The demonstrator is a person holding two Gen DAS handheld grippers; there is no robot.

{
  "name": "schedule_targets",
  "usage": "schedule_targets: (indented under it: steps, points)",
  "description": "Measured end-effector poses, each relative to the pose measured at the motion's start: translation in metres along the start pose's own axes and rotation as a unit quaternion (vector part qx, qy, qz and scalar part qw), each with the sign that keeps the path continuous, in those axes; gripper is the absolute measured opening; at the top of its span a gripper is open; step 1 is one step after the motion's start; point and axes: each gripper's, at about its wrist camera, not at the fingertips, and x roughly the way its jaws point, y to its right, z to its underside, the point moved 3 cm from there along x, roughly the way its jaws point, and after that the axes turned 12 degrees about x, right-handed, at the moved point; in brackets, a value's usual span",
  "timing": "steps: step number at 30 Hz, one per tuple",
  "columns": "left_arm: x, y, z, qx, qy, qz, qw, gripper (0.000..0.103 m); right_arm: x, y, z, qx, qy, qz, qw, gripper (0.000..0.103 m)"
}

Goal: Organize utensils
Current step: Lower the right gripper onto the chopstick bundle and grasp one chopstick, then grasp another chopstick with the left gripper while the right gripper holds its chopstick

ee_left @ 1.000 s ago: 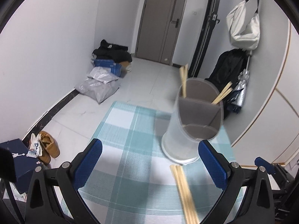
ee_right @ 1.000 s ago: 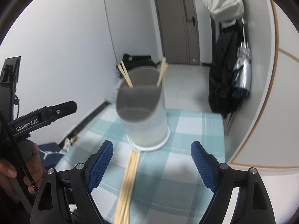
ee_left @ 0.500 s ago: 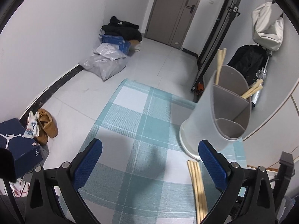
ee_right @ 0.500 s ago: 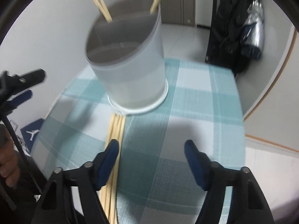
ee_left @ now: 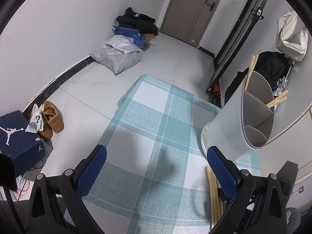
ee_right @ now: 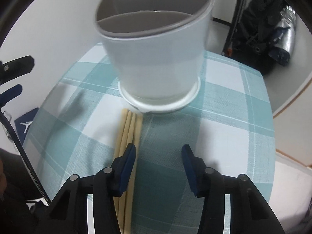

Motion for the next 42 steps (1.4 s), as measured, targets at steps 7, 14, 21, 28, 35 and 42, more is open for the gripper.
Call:
schedule_targets:
  steps: [7,14,21,28,35,42]
  points:
    - [0.000,-0.006,0.001,-0.008,-0.004,-0.001,1.0000,0.101,-0.003,-0.011,0.007,-0.032,0.002,0.003,0.999,0.034]
    - [0.001,-0.007,0.002,-0.007,-0.007,-0.006,0.9999,0.101,-0.008,-0.005,0.006,-0.015,-0.008,-0.023,1.000,0.005]
    - [0.001,-0.008,0.002,-0.009,-0.007,-0.002,0.9999,0.101,-0.020,0.006,0.016,-0.007,-0.032,-0.028,0.999,0.005]
    - [0.001,-0.009,0.004,-0.010,-0.010,-0.003,0.9999,0.101,-0.013,0.010,0.014,-0.028,-0.053,-0.022,0.998,0.009]
    - [0.010,-0.009,0.011,-0.006,-0.041,0.015,0.9990,0.101,0.005,0.003,-0.008,-0.049,-0.049,-0.025,0.997,0.018]
    - [0.026,0.010,0.020,0.029,-0.084,0.026,0.9957,0.101,0.008,-0.002,-0.014,-0.058,-0.048,-0.051,0.996,0.006]
